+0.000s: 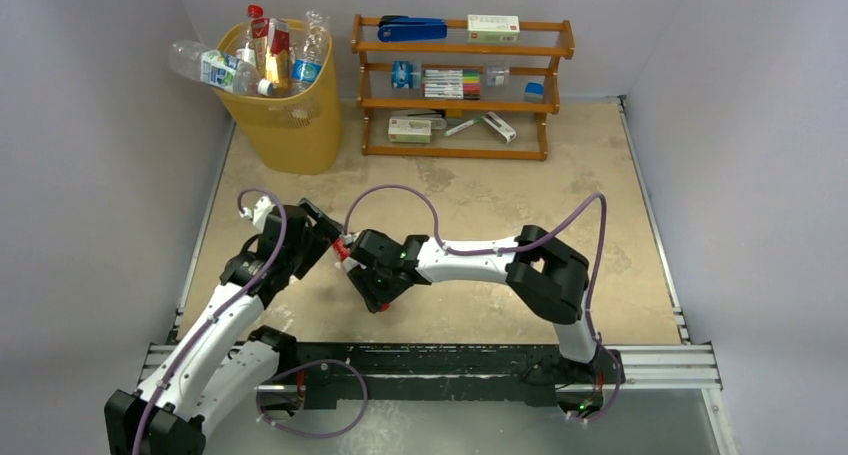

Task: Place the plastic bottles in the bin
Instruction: Pick up the plastic bottle at the center of the board.

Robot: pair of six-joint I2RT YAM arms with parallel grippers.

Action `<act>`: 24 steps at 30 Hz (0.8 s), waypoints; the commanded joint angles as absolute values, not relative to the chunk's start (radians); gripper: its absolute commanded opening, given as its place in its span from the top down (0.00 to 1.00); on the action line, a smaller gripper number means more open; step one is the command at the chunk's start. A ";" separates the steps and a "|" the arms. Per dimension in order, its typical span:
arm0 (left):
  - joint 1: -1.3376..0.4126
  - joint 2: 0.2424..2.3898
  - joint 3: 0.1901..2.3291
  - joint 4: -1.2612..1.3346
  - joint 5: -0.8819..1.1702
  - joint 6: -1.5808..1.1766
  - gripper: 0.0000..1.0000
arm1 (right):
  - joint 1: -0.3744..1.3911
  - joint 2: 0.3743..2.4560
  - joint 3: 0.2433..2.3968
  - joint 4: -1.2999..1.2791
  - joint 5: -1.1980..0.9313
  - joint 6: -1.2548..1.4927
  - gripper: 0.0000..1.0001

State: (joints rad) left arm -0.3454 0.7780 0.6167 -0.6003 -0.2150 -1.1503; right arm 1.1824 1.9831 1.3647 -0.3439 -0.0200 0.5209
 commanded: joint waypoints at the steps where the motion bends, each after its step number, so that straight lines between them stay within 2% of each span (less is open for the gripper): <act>1: -0.344 0.822 0.618 -0.489 -0.189 -1.181 0.04 | 1.182 1.919 1.354 -0.352 -0.008 0.565 0.43; 3: -0.343 0.849 0.614 -0.461 -0.180 -1.177 0.03 | 1.181 1.918 1.353 -0.346 -0.014 0.568 0.43; 8: -0.343 0.968 0.614 -0.350 -0.153 -1.156 0.03 | 1.180 1.865 1.348 -0.357 -0.006 0.565 0.19; 11: -0.343 1.056 0.628 -0.271 -0.108 -1.138 0.03 | 1.178 1.812 1.345 -0.376 0.008 0.565 0.11; 24: -0.344 1.314 0.686 -0.189 -0.079 -1.056 0.03 | 1.130 1.599 1.295 -0.435 0.006 0.575 0.07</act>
